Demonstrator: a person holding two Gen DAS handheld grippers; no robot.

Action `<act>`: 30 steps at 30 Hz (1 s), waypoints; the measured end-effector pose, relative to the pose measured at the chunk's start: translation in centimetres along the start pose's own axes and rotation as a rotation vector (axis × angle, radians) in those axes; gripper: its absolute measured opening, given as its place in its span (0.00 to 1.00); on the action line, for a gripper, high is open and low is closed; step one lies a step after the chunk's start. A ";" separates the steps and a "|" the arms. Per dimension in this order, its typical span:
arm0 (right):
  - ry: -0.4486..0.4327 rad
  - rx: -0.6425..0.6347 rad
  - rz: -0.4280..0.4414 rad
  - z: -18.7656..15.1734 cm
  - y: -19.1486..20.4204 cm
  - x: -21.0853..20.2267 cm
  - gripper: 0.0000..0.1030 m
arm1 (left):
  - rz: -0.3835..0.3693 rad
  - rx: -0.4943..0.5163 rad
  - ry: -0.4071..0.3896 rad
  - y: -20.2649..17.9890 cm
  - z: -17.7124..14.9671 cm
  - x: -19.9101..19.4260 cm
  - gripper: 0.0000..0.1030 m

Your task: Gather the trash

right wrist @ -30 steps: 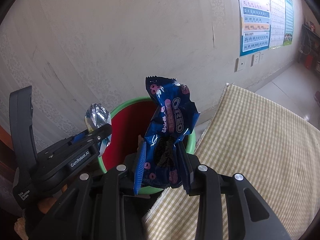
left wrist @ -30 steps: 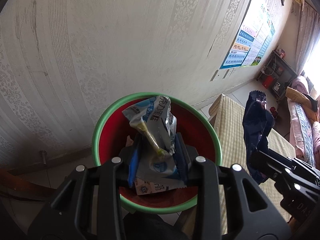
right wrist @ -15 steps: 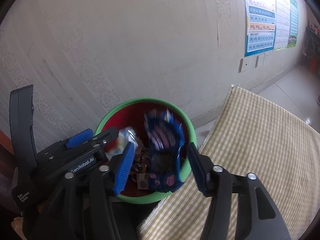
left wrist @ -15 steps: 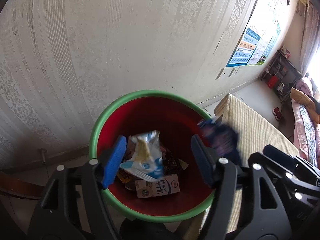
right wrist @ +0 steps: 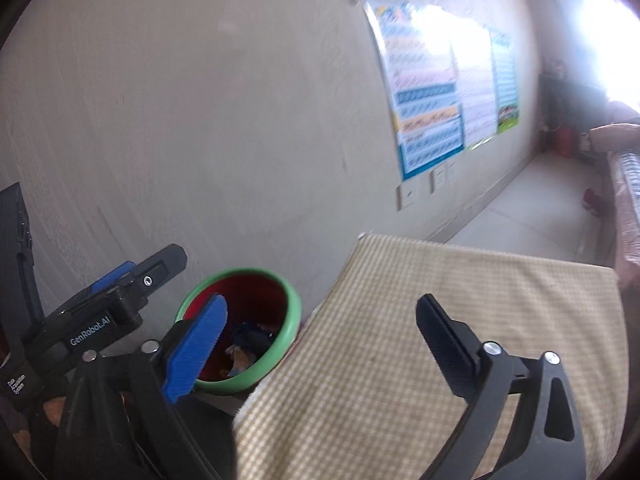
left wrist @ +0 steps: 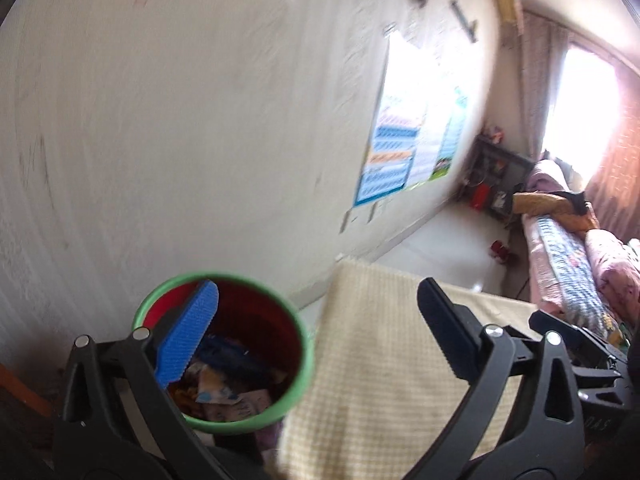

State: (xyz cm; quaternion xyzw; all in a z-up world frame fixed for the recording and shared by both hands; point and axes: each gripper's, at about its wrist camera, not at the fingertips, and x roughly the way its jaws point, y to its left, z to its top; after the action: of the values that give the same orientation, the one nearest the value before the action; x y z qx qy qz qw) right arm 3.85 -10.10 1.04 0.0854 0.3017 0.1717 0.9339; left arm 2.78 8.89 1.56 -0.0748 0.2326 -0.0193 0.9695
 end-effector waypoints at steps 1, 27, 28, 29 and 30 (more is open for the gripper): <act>-0.030 0.007 -0.010 0.0 -0.7 -1.6 0.93 | 0.002 0.013 -0.044 -1.5 0.1 -1.2 0.95; -0.255 0.040 -0.249 -1.8 -7.3 -12.4 0.93 | 0.035 0.118 -0.117 -11.6 0.3 -6.0 0.95; -0.255 0.041 -0.249 -2.0 -7.3 -12.5 0.93 | 0.035 0.120 -0.115 -11.7 0.3 -5.9 0.95; -0.255 0.041 -0.251 -2.0 -7.3 -12.5 0.93 | 0.034 0.121 -0.113 -11.7 0.2 -5.9 0.95; -0.254 0.042 -0.252 -2.1 -7.3 -12.5 0.93 | 0.033 0.123 -0.110 -11.7 0.3 -5.8 0.95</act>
State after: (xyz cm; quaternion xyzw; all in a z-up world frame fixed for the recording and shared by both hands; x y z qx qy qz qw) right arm -4.91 -21.39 4.15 0.0873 0.1934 0.0349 0.9766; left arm -2.29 -2.26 6.22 -0.0123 0.1784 -0.0133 0.9838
